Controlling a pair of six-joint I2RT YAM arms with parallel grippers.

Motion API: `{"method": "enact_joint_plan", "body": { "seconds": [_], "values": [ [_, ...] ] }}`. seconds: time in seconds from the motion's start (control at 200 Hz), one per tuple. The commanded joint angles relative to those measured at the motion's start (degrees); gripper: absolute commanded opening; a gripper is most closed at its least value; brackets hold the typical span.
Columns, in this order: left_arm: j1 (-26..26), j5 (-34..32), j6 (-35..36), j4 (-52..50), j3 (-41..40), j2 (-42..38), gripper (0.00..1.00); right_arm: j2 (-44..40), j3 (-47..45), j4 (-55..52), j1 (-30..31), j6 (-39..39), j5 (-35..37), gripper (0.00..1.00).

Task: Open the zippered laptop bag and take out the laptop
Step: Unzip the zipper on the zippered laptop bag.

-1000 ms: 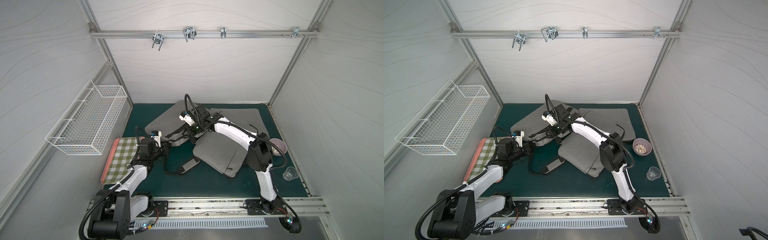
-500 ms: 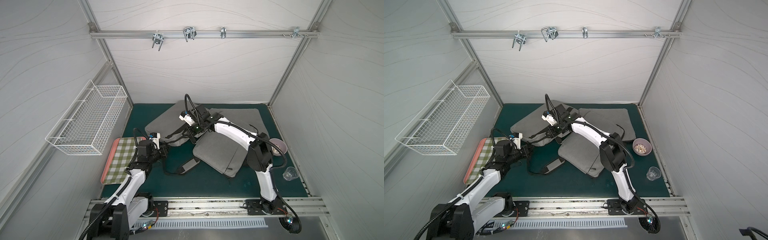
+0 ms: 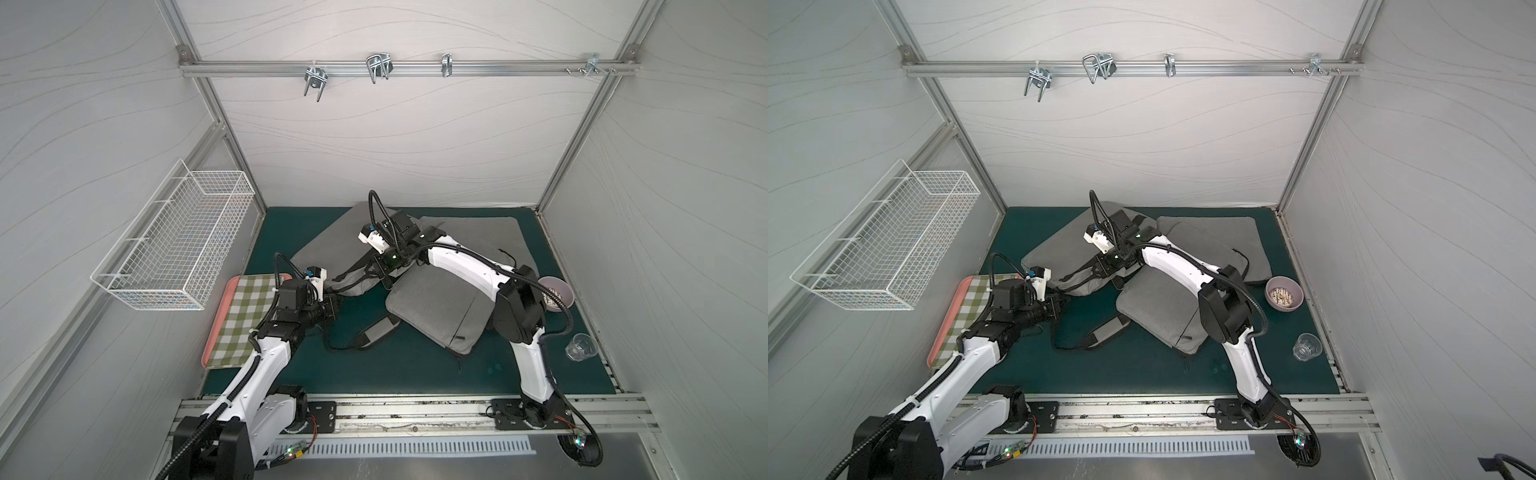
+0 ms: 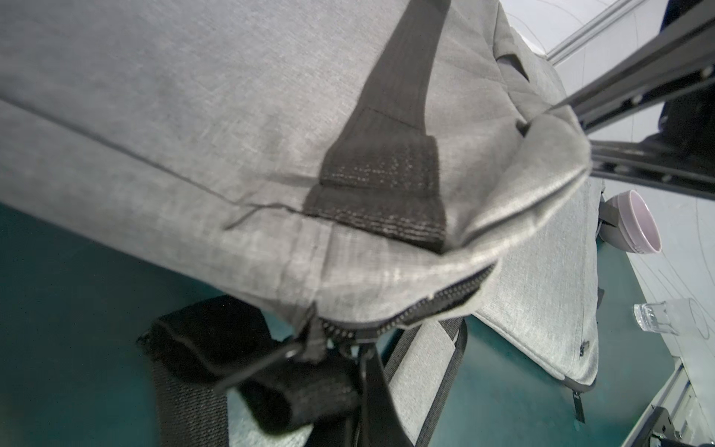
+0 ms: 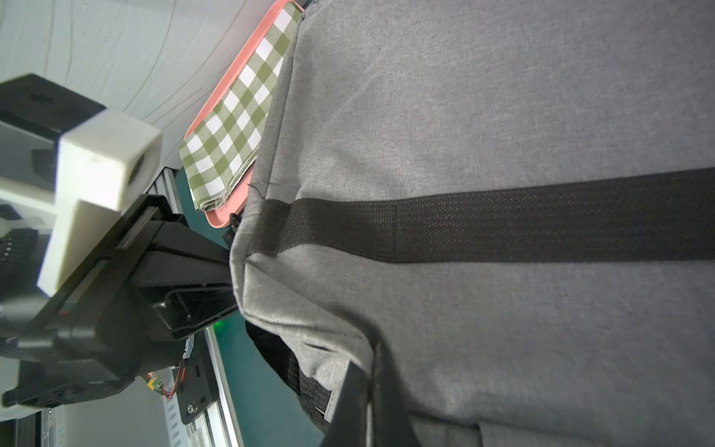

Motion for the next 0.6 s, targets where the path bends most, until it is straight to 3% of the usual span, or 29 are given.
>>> {"method": "enact_joint_plan", "body": {
  "seconds": [0.0,0.26,0.595],
  "values": [
    [-3.1,1.6,2.9,-2.7,3.9,-0.5,0.04,0.0,0.6,5.3,-0.4,1.0,3.2,0.00],
    [-4.1,3.1,0.0,-6.5,6.3,-1.8,0.06,-0.3,-2.3,6.6,0.3,0.8,5.5,0.00],
    [-10.3,-2.3,1.7,-13.8,10.9,1.8,0.06,-0.3,-3.9,7.6,1.8,0.9,6.4,0.00]
  ]
}}
